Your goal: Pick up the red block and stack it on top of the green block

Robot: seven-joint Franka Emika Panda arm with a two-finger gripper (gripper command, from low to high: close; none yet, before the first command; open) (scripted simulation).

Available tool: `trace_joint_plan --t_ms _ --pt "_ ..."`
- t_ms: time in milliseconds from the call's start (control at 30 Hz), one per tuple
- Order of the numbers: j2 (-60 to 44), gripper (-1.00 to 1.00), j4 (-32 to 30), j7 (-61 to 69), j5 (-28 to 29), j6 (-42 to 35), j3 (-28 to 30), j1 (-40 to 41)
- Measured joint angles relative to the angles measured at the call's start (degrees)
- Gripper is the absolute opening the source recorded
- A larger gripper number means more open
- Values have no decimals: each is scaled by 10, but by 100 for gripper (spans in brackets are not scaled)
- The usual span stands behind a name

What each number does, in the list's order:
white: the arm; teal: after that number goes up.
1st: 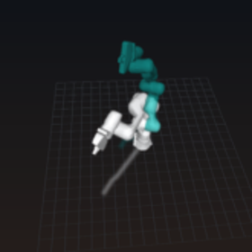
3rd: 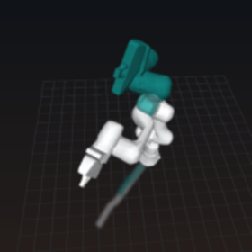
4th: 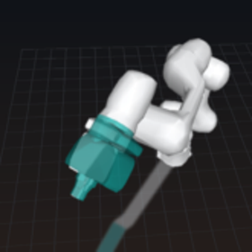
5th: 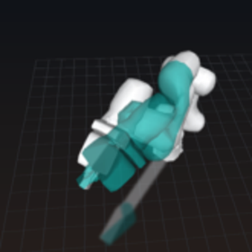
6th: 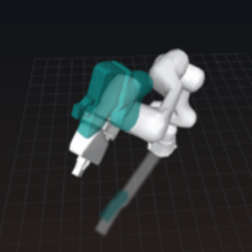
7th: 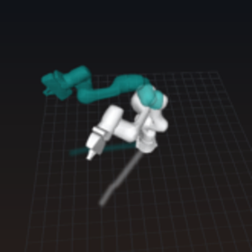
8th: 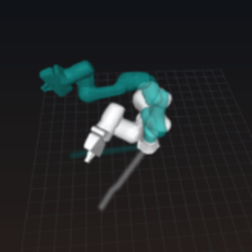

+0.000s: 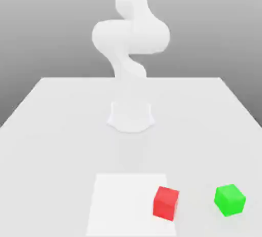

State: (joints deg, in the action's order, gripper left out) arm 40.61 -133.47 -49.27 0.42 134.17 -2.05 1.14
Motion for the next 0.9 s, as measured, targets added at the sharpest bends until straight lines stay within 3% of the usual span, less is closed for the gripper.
trace_joint_plan --t_ms 533,767,900 --pt "-337 0 -108 -234 46 153 -98 35" --pt "-479 0 -151 -315 45 224 -103 12" --pt "-561 0 -143 -350 83 288 -74 -10"
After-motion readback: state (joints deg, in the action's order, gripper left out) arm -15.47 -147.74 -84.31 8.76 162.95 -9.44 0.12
